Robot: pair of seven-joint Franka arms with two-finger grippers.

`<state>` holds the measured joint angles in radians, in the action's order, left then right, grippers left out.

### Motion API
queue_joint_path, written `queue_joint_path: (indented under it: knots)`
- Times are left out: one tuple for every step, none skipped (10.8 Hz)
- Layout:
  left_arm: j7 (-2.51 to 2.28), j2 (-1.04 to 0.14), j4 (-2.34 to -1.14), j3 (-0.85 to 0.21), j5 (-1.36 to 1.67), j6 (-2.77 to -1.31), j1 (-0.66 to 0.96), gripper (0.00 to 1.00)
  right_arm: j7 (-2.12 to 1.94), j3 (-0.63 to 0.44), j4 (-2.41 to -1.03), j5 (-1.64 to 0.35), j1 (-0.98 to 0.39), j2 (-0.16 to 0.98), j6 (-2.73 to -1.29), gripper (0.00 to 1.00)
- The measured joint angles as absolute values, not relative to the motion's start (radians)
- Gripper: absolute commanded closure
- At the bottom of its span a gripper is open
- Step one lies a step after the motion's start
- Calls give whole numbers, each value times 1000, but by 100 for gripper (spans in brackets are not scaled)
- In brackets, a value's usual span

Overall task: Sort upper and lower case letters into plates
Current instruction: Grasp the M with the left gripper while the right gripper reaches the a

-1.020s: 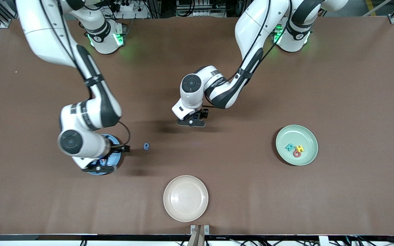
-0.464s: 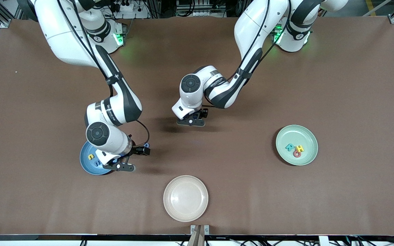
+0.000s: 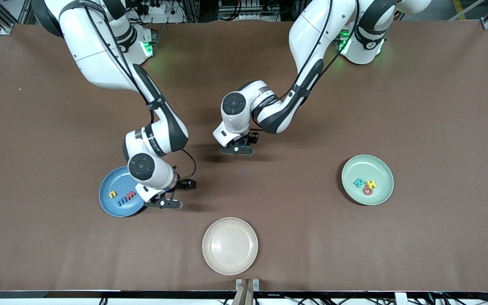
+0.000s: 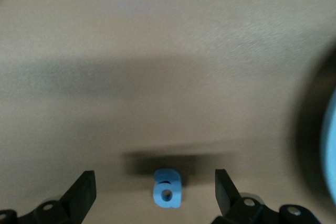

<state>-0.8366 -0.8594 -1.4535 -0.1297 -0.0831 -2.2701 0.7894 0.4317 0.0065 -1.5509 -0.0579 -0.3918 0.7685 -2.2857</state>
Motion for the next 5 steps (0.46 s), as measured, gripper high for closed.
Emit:
queue_joint_path:
  knots:
    - [-837,-860,-1453,-130,-83,-2270,789,46,432,6,-1581,-58,-393,767,-2335,0]
    - [-837,-860,-1452,-130,-83,-2270,787,49,432,5,-1611,-58,-393,767,-2370,0]
    - [-837,-860,-1450,-129,-83,-2270,785,56,432,5,-1627,-58,-393,763,-2381,0]
    - [-837,-860,-1450,-129,-83,-2270,784,67,432,5,-1636,-58,-393,757,-2382,0]
    - [-837,-860,-1449,-128,-83,-2270,783,84,432,5,-1641,-58,-393,749,-2380,0]
